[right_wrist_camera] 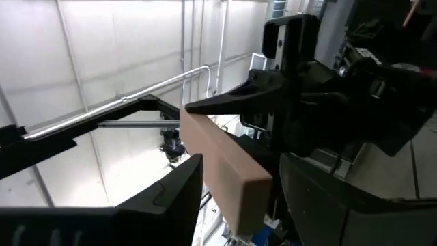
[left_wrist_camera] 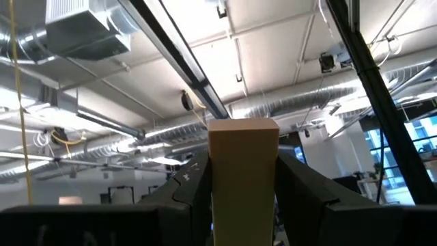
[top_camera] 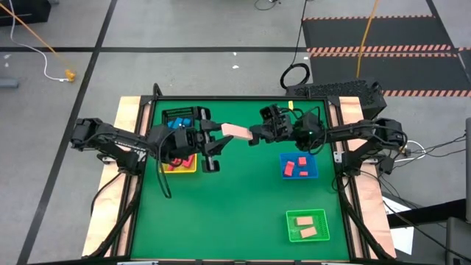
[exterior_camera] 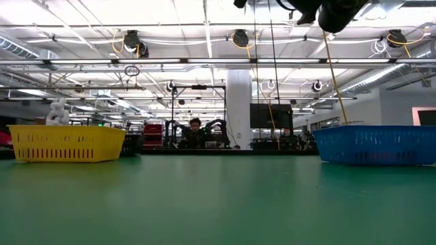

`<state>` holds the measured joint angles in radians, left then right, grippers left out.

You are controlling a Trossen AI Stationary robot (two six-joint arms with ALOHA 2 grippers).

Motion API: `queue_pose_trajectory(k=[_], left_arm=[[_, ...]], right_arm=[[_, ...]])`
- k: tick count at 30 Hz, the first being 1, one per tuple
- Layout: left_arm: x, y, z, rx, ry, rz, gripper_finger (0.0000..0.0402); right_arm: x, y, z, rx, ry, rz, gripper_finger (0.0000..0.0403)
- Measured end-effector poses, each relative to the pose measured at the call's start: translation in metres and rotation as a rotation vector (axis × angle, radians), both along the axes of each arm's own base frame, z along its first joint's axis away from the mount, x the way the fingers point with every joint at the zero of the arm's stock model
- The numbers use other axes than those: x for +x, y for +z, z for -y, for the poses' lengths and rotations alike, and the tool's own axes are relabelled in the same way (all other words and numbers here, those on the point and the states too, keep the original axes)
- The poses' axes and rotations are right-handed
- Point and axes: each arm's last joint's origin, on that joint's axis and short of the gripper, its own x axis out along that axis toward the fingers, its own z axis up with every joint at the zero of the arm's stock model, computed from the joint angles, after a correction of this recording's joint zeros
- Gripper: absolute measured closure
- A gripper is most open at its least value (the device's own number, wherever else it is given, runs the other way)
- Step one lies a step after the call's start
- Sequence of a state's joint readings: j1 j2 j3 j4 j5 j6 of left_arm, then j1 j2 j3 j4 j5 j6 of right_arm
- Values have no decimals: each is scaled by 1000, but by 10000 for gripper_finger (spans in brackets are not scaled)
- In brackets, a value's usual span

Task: Sort & place blocks by color
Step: Put the brown block into the green bin

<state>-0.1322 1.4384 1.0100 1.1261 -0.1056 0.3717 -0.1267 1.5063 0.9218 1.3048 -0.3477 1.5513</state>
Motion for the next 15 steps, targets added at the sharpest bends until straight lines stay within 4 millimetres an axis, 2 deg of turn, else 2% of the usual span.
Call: queue_pose_trajectory(k=[6, 15], left_arm=[[1, 0, -4, 11, 19, -6, 273], [1, -1, -8, 8, 31, -7, 273]], right_arm=[[0, 1, -6, 0, 17, 11, 220], [0, 1, -10, 0, 28, 14, 277]])
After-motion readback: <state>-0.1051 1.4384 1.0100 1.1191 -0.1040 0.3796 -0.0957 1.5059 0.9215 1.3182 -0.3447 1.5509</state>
